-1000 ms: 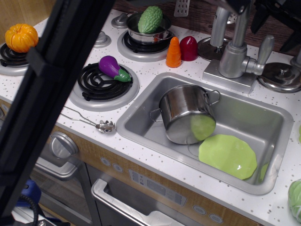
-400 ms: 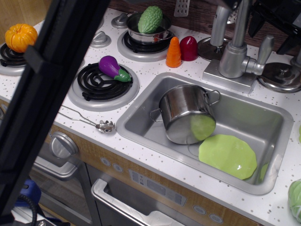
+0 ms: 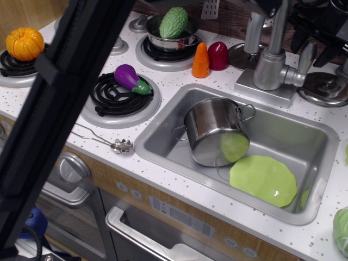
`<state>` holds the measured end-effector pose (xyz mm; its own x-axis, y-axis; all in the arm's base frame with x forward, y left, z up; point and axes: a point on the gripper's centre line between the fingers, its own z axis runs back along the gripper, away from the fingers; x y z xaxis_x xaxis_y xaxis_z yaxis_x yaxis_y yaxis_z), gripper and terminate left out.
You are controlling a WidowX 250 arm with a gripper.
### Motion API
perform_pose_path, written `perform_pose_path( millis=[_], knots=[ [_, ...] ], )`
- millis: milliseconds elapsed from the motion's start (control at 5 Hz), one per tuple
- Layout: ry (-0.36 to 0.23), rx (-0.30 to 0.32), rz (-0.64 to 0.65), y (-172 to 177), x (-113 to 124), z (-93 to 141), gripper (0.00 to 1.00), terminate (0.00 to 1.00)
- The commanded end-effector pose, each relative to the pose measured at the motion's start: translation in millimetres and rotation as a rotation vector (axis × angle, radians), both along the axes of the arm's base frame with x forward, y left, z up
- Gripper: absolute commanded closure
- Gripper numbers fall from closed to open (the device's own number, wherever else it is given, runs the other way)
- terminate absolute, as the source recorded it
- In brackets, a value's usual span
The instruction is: Turn lever vertical to front
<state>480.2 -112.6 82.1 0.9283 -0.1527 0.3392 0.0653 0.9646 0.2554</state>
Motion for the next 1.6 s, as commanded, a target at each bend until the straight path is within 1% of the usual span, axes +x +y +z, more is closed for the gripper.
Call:
perform_pose_path(
  millis=[0,200,400,600,800,1000,1400],
  knots=[
    [-0.019,-0.037,0.047,1.4,-6.7,22.6,1.00,0.00],
    [0.000,-0.042,0.081,-5.0,-19.4,23.6,1.00,0.00],
    [0.012,-0.064,0.091,-1.7,-24.6,16.2,1.00,0.00],
    [0.010,-0.085,0.120,-3.0,-31.6,6.8,1.00,0.00],
    [0.034,-0.115,0.154,-6.3,-39.0,-0.6,1.00,0.00],
    [0.040,-0.133,0.181,-10.2,-43.6,-5.8,1.00,0.00],
    [0.031,-0.152,0.194,-11.9,-46.3,-16.9,1.00,0.00]
  ],
)
